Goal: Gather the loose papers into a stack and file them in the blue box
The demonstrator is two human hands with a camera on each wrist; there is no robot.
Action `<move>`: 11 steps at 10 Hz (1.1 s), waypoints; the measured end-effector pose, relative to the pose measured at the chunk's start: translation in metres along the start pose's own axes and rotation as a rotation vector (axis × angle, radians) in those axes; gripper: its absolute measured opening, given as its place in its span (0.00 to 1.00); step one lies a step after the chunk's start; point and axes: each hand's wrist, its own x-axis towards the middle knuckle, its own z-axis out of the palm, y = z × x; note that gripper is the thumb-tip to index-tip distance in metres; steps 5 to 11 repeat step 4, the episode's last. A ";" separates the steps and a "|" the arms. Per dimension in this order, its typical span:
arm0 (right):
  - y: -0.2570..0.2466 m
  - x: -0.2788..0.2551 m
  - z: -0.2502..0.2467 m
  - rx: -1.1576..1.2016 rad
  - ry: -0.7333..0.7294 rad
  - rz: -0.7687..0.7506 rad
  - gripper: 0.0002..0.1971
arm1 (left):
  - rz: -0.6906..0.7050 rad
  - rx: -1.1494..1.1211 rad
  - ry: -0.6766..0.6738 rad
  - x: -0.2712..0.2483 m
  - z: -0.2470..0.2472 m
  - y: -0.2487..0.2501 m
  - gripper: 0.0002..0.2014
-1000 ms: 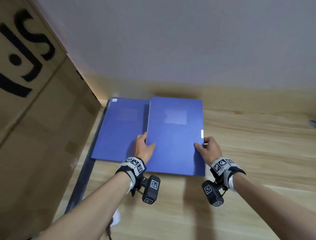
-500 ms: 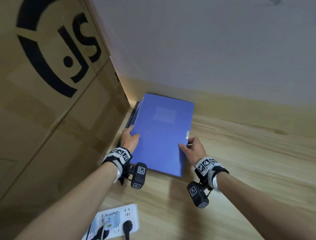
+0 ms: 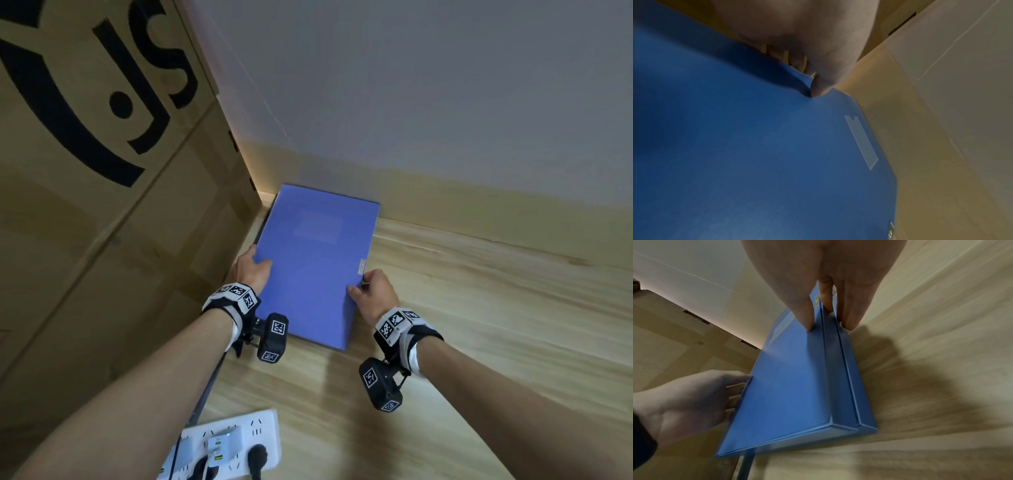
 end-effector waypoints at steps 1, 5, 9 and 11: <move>0.001 -0.001 0.004 0.040 0.021 0.011 0.15 | 0.010 0.002 -0.001 0.003 0.005 0.000 0.33; 0.002 -0.020 -0.014 0.124 0.063 -0.009 0.23 | 0.104 0.164 0.078 -0.016 0.001 0.020 0.35; 0.002 -0.020 -0.014 0.124 0.063 -0.009 0.23 | 0.104 0.164 0.078 -0.016 0.001 0.020 0.35; 0.002 -0.020 -0.014 0.124 0.063 -0.009 0.23 | 0.104 0.164 0.078 -0.016 0.001 0.020 0.35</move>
